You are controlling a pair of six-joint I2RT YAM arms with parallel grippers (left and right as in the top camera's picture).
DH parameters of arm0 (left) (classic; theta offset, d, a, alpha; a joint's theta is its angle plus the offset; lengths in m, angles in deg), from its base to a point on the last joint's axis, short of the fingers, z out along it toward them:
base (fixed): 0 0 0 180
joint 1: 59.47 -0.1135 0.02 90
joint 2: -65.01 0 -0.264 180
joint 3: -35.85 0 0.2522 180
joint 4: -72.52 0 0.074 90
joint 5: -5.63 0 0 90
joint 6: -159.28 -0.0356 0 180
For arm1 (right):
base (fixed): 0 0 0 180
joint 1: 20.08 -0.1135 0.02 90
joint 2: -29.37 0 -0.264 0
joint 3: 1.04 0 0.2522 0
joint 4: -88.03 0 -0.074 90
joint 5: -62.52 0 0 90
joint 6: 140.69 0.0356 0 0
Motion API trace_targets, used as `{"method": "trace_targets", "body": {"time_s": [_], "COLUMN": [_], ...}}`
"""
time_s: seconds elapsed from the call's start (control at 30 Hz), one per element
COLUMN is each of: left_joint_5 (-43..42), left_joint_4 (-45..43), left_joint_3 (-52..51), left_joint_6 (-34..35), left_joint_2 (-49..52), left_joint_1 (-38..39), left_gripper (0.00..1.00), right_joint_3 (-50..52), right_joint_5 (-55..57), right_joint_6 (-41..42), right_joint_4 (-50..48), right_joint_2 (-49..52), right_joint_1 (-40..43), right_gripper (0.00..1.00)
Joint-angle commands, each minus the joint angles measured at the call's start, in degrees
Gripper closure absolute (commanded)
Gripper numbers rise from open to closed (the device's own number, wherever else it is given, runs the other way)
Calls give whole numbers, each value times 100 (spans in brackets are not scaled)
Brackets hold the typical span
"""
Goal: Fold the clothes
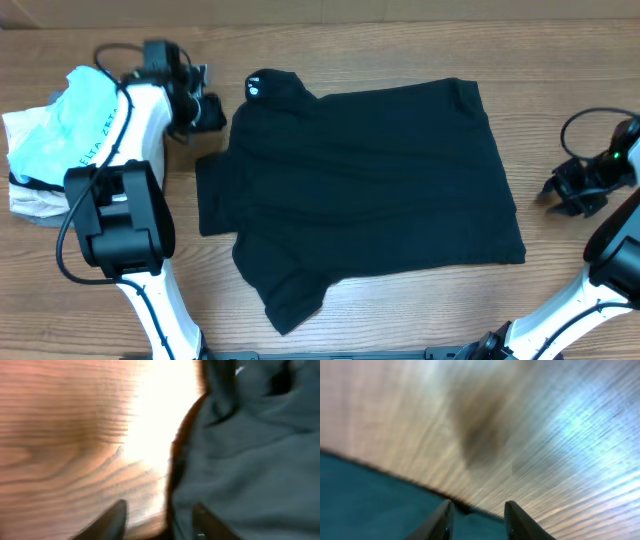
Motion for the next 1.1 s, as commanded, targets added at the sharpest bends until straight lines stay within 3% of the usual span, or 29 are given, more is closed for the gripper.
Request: {"method": "trace_targets", "body": {"time_s": [0.0,0.13,0.2,0.27,0.43,0.5,0.63,0.67,0.77,0.9,1.07], "left_joint_5": [-101,-387,-533,-654,-428,-151,160,157,160,501,2184], "left_joint_4": [649,1845,2385,2879,3777,3635,2833,2516,1851,1233,717], "left_joint_3": [918,1718,1939,1967,1554,1108,-31,-402,-1239,-1961,-2201], "left_joint_6": [-197,-188,-186,-168,-90,140,844,1078,1628,1880,2149], "left_joint_2": [-33,-125,-151,-168,-155,-155,-155,-153,-153,-153,-153], "left_joint_1": [50,107,168,251,573,728,883,887,861,780,426], "left_gripper": [51,53,53,55,63,64,93,96,96,96,95], "right_joint_3": [-365,-380,-380,-361,-304,-304,-304,-304,-304,-304,-304], "right_joint_5": [-695,-1484,-1641,-1622,-1209,-1093,-1097,-1071,-1010,-1010,-1010], "right_joint_6": [-291,-590,-590,-592,-415,-219,-219,-223,-223,-223,-221], "right_joint_4": [-31,-304,-459,-619,-1051,-1193,-1274,-1257,-1207,-1204,-1200], "right_joint_2": [-306,-647,-684,-682,-678,-678,-678,-678,-678,-678,-678], "right_joint_1": [-120,-450,-741,-1049,-1816,-1991,-2135,-2140,-2135,-2111,-2111], "right_gripper": [60,60,67,71,71,71,71,71,71,71,71]}}
